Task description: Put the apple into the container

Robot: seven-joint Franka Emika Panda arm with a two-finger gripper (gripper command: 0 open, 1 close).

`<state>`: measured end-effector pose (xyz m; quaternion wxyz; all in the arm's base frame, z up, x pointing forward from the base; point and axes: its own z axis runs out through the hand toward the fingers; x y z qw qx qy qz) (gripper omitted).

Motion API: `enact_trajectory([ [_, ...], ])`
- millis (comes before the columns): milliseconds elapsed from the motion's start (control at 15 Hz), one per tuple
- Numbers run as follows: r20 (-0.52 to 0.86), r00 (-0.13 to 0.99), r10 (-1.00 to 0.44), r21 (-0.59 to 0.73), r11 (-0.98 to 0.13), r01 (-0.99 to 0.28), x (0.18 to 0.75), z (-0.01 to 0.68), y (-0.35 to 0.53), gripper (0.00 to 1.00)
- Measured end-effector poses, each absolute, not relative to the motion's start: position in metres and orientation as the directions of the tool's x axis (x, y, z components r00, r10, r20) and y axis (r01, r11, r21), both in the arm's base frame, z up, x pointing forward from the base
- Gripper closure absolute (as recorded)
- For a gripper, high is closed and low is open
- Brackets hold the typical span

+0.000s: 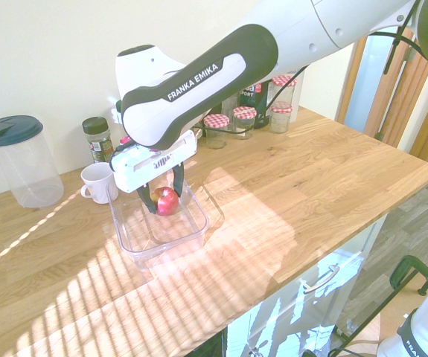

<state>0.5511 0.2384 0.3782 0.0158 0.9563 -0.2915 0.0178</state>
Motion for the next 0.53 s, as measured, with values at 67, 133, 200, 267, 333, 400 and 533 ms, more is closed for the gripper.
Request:
enact_trajectory([
  [67, 0.053, 0.829, -0.557, 0.011, -0.829, -0.559, 0.55, 0.389, 0.238, 0.0],
  [133, 0.063, 0.826, -0.56, 0.007, -0.827, -0.562, 0.547, 0.406, 0.236, 0.0],
  [200, 0.073, 0.818, -0.571, 0.005, -0.82, -0.573, 0.543, 0.429, 0.231, 0.0],
  [267, 0.086, 0.801, -0.592, 0.004, -0.804, -0.594, 0.539, 0.456, 0.22, 0.0],
  [333, 0.095, 0.78, -0.619, 0.007, -0.783, -0.622, 0.535, 0.483, 0.201, 0.0],
  [400, 0.099, 0.748, -0.657, 0.013, -0.75, -0.661, 0.531, 0.505, 0.173, 0.0],
  [533, 0.092, 0.667, -0.739, 0.008, -0.669, -0.743, 0.528, 0.532, 0.099, 0.0],
])
